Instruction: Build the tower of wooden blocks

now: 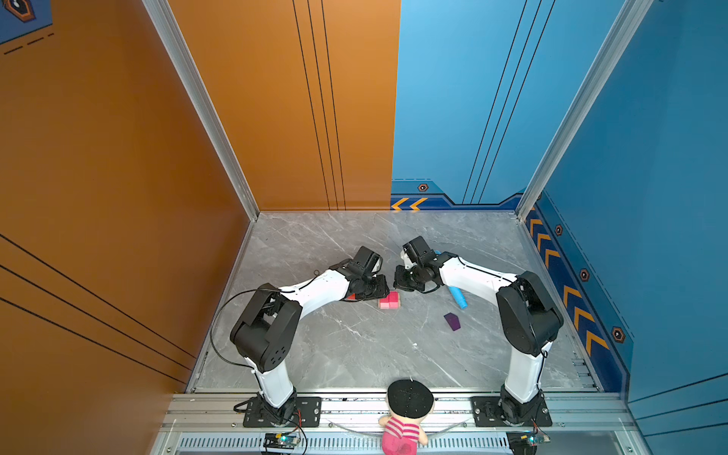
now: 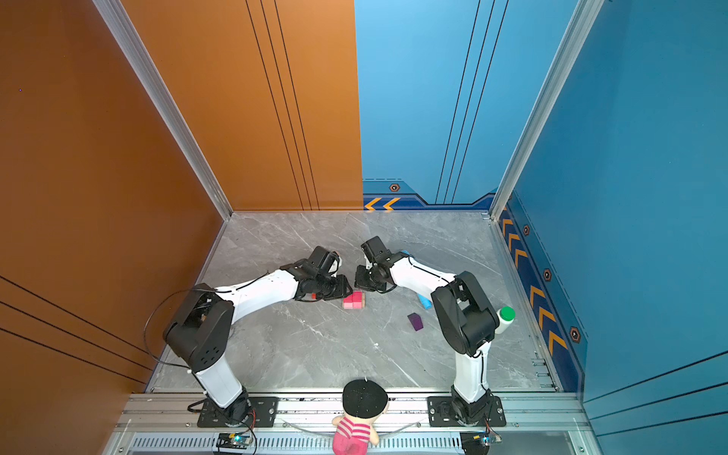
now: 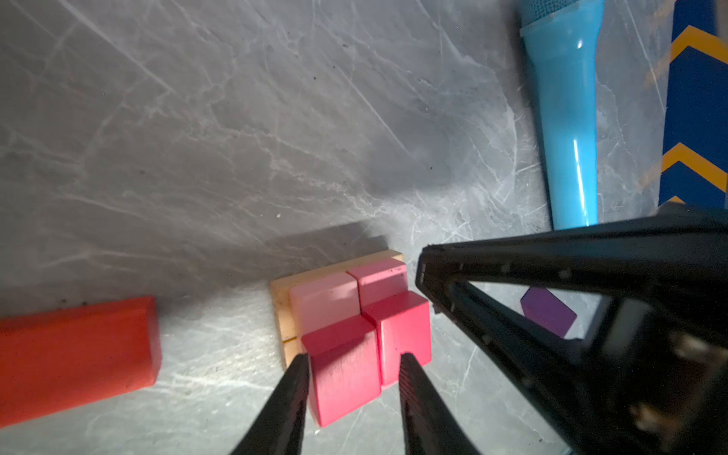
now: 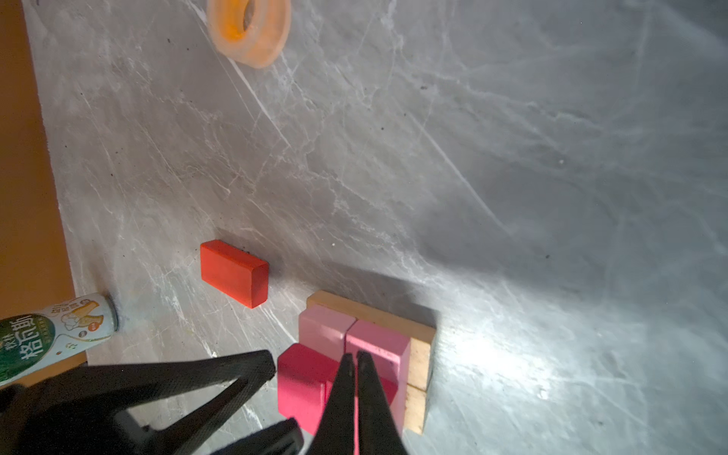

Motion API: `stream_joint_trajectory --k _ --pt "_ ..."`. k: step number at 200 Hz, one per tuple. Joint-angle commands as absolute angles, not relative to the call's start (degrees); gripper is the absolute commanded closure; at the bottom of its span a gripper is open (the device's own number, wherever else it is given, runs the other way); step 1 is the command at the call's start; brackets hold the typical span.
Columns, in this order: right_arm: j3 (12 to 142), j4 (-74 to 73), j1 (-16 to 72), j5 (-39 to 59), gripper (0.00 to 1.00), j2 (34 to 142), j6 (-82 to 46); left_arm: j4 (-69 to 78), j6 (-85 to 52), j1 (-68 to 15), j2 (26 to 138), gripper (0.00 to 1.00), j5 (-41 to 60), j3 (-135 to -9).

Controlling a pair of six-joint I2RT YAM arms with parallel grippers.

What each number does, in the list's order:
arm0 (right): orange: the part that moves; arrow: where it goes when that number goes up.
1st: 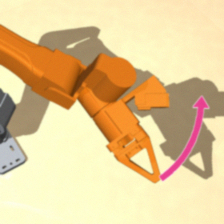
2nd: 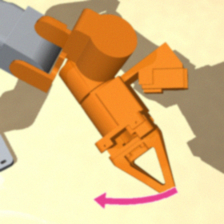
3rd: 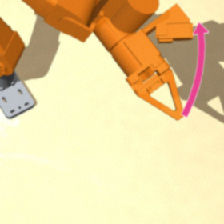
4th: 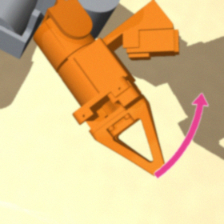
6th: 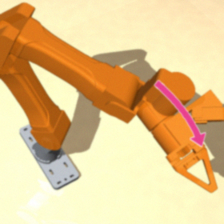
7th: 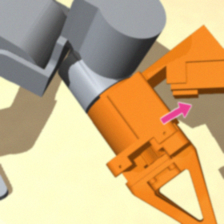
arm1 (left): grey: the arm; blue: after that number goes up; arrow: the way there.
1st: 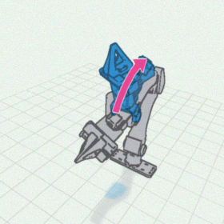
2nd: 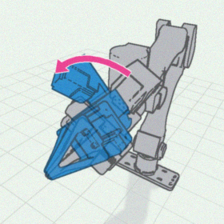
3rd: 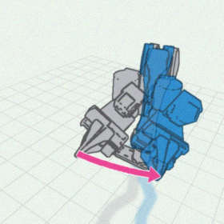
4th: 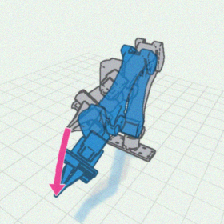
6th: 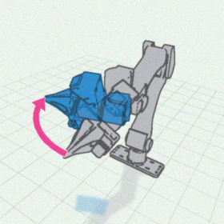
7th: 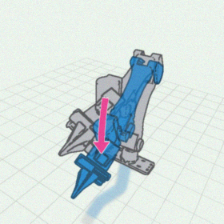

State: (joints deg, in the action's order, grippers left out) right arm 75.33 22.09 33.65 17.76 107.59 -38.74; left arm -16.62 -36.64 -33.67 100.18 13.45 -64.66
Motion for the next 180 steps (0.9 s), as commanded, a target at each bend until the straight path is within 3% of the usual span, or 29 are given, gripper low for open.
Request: stream_joint_trajectory --k 1,54,109,130,180 --pt "74.89 24.34 33.25 15.63 0.89 103.84 -37.52 -20.26 -34.34 -32.69 98.02 0.58 11.6 -66.54" --pt "71.39 24.96 32.62 12.58 0.83 97.79 -37.0 -25.25 -30.05 -30.08 91.55 0.54 6.45 -64.56" --pt "66.58 24.96 31.3 10.31 0.75 91.94 -36.05 -32.67 -21.92 -28.75 88.98 0.43 1.45 -63.07" --pt "64.61 24.88 30.41 9.73 0.68 89.68 -35.6 -34.26 -19.9 -28.51 89.86 0.35 -0.21 -63.18" --pt "58.86 23.68 27.05 9.28 0.52 83.63 -35.42 -34.63 -18.6 -27.6 95.71 0.25 -0.88 -64.7"
